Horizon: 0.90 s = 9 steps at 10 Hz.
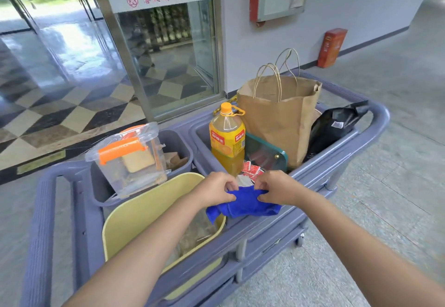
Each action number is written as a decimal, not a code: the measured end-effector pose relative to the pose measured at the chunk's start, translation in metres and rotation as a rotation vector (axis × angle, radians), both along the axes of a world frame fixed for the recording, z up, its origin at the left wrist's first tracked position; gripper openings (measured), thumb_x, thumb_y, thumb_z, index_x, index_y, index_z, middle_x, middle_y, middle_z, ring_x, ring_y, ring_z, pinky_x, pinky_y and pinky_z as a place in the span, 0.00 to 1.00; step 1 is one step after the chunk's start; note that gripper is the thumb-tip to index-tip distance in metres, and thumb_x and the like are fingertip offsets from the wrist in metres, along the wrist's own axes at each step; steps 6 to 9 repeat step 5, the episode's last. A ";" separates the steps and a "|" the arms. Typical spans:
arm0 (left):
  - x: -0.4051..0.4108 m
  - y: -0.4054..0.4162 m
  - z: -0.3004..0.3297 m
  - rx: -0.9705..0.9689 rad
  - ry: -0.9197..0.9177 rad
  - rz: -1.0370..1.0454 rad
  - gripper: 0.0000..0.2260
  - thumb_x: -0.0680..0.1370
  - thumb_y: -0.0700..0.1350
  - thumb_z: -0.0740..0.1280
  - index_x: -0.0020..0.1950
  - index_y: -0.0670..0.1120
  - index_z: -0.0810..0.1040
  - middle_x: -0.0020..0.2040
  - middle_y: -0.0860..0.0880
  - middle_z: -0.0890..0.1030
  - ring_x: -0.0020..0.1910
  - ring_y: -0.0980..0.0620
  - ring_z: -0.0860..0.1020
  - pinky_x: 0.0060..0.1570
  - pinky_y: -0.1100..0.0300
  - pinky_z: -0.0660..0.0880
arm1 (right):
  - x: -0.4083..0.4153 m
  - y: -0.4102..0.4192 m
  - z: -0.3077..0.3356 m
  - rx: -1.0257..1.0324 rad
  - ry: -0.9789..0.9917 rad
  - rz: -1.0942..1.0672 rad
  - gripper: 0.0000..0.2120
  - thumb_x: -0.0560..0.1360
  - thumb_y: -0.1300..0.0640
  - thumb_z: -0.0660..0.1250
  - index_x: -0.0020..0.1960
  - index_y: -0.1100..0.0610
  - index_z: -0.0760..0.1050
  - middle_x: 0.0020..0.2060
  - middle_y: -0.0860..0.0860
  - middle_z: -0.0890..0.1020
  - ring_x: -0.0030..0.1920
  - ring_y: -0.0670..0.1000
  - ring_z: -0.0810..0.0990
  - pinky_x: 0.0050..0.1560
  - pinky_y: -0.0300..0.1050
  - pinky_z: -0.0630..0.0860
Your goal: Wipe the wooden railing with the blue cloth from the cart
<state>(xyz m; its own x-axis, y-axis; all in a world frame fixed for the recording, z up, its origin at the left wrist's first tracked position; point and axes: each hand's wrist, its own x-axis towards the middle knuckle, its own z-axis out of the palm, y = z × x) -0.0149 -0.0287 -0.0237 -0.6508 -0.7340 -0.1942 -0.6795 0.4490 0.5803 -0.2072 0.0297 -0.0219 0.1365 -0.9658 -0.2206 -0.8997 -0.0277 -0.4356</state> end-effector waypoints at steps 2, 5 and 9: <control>-0.003 0.004 -0.007 0.102 -0.083 -0.028 0.09 0.69 0.41 0.71 0.49 0.44 0.80 0.48 0.46 0.83 0.43 0.56 0.78 0.43 0.65 0.75 | 0.001 0.009 -0.011 0.056 -0.016 0.021 0.06 0.66 0.60 0.67 0.43 0.59 0.77 0.40 0.55 0.84 0.40 0.53 0.78 0.42 0.47 0.75; -0.004 -0.008 0.035 0.109 -0.219 -0.105 0.13 0.72 0.47 0.70 0.55 0.45 0.78 0.52 0.46 0.81 0.49 0.51 0.79 0.48 0.57 0.77 | 0.009 -0.005 0.023 0.032 0.026 0.026 0.04 0.68 0.57 0.68 0.42 0.56 0.79 0.41 0.52 0.82 0.40 0.48 0.75 0.42 0.40 0.71; -0.004 -0.008 0.035 0.109 -0.219 -0.105 0.13 0.72 0.47 0.70 0.55 0.45 0.78 0.52 0.46 0.81 0.49 0.51 0.79 0.48 0.57 0.77 | 0.009 -0.005 0.023 0.032 0.026 0.026 0.04 0.68 0.57 0.68 0.42 0.56 0.79 0.41 0.52 0.82 0.40 0.48 0.75 0.42 0.40 0.71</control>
